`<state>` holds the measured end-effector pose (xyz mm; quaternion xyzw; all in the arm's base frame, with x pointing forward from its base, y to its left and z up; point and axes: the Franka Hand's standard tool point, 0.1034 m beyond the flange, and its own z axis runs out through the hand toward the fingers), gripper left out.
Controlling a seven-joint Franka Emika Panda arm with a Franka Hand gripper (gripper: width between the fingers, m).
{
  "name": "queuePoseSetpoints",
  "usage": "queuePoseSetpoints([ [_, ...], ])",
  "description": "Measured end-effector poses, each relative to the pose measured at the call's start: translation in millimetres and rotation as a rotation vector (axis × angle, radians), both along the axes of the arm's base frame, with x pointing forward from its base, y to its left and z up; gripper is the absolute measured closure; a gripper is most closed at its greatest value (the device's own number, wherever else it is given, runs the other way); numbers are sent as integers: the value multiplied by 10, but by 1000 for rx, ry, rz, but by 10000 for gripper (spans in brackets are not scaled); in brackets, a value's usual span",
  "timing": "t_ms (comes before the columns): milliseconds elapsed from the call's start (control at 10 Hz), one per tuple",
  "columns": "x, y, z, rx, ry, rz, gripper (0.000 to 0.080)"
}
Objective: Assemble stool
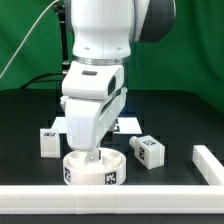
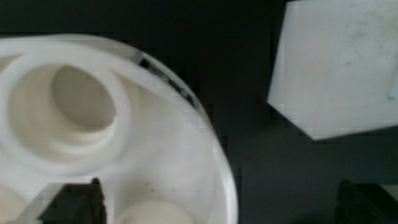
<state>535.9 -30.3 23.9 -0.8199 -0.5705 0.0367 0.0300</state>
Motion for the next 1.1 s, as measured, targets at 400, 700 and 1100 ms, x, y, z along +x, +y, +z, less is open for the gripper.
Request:
queuePoseSetpoints([
  [400, -19, 2, -50, 1, -1, -1, 429],
  [700, -20, 2, -51, 2, -1, -2, 701],
  [1100, -17, 2, -49, 1, -2, -2, 771],
])
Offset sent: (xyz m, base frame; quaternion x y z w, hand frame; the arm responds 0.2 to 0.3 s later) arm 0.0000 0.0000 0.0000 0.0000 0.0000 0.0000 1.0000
